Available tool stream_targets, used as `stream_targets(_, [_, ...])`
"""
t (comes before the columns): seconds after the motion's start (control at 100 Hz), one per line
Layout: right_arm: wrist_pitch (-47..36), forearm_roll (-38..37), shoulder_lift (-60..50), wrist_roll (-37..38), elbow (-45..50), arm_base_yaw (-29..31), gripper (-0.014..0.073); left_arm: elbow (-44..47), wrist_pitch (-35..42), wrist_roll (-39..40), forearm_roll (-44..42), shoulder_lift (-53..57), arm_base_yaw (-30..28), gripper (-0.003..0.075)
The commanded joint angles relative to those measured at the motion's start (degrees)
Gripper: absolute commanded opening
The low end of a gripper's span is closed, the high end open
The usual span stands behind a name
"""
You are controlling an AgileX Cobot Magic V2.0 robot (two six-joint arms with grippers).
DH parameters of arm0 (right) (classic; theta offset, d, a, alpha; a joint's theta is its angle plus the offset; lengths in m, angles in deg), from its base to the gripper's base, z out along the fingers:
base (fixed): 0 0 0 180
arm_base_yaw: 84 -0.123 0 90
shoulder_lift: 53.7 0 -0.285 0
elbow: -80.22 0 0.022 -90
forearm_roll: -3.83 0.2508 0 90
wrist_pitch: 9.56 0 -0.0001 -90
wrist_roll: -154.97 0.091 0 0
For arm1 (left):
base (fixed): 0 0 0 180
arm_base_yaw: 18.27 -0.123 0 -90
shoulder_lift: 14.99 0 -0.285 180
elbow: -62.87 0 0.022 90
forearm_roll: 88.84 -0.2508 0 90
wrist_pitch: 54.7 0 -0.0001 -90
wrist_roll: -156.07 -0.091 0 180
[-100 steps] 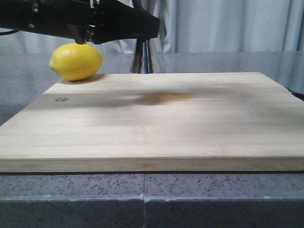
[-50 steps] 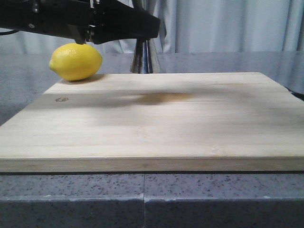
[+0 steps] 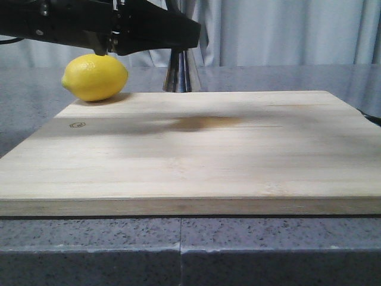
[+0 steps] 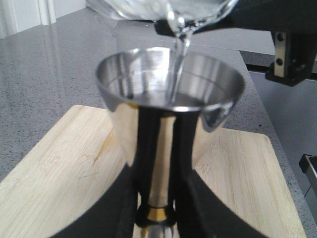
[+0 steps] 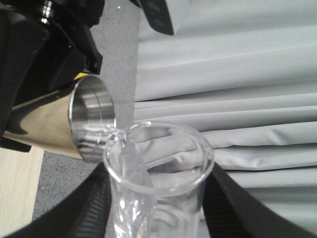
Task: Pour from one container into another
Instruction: 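Tilt the beaker with the right gripper, pouring liquid into the jigger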
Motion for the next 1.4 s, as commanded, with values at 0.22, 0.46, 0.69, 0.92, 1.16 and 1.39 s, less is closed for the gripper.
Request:
stream_targets(0.22, [-0.15, -0.98, -1.90, -0.19, -2.15, 0.00, 0.0225, -1.57, -6.06, 0.47, 3.88, 3.03, 0.32, 0.0071])
stream_targets(0.46, [0.17, -1.87, -1.90, -0.19, -2.15, 0.00, 0.0225, -1.57, -6.06, 0.47, 3.88, 3.03, 0.32, 0.0071])
stream_targets(0.69, [0.27, -3.03, -1.90, -0.19, -2.15, 0.00, 0.0225, -1.57, -6.06, 0.47, 3.88, 3.03, 0.32, 0.0071])
stream_targets(0.92, [0.27, -3.43, -1.90, -0.19, -2.15, 0.00, 0.0225, -1.57, -6.06, 0.47, 3.88, 3.03, 0.32, 0.0071])
stream_targets(1.16, [0.27, -5.10, -1.90, -0.19, -2.15, 0.00, 0.0225, -1.57, -6.06, 0.47, 3.88, 3.03, 0.32, 0.0071])
stream_targets(1.39, [0.27, -5.38, -1.90, -0.19, -2.15, 0.00, 0.0225, -1.57, -6.06, 0.47, 3.88, 3.03, 0.32, 0.0071])
